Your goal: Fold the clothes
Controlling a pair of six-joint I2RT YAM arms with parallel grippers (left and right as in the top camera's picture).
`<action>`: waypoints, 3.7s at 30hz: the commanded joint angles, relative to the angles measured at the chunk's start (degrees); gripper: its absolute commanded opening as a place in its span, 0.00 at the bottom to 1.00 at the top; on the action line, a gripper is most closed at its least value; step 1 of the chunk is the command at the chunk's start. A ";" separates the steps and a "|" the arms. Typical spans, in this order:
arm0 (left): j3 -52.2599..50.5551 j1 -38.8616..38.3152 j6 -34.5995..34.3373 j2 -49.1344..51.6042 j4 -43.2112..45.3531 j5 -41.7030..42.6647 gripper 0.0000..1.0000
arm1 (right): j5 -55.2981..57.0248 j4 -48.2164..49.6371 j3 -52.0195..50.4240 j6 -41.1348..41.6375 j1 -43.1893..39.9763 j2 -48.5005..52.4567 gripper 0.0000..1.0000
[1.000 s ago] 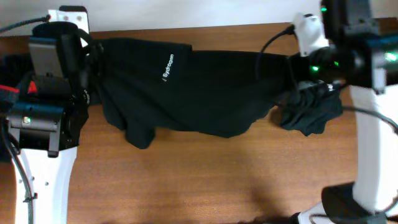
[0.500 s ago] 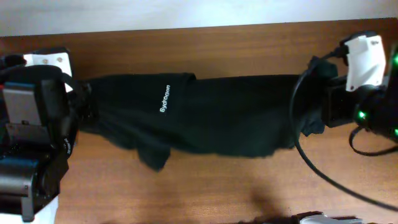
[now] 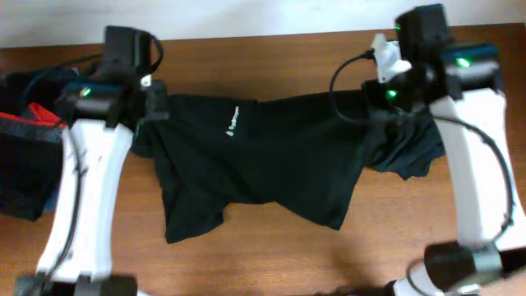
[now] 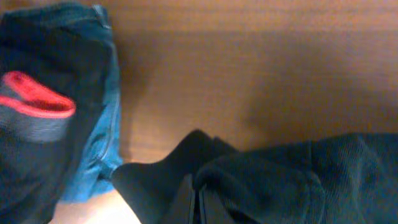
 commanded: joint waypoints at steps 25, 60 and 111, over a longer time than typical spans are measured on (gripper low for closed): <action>0.68 0.31 -0.48 34.97 40.48 -1.64 0.47 | 1.55 34.27 -0.37 -1.18 -0.61 26.05 0.04; 2.93 -16.13 34.71 37.64 37.33 9.01 0.66 | 0.90 30.32 -0.20 1.64 -0.98 25.68 0.99; 13.75 -11.63 29.68 39.98 36.57 -9.29 0.00 | 0.90 30.27 -0.24 1.40 -0.98 25.75 0.99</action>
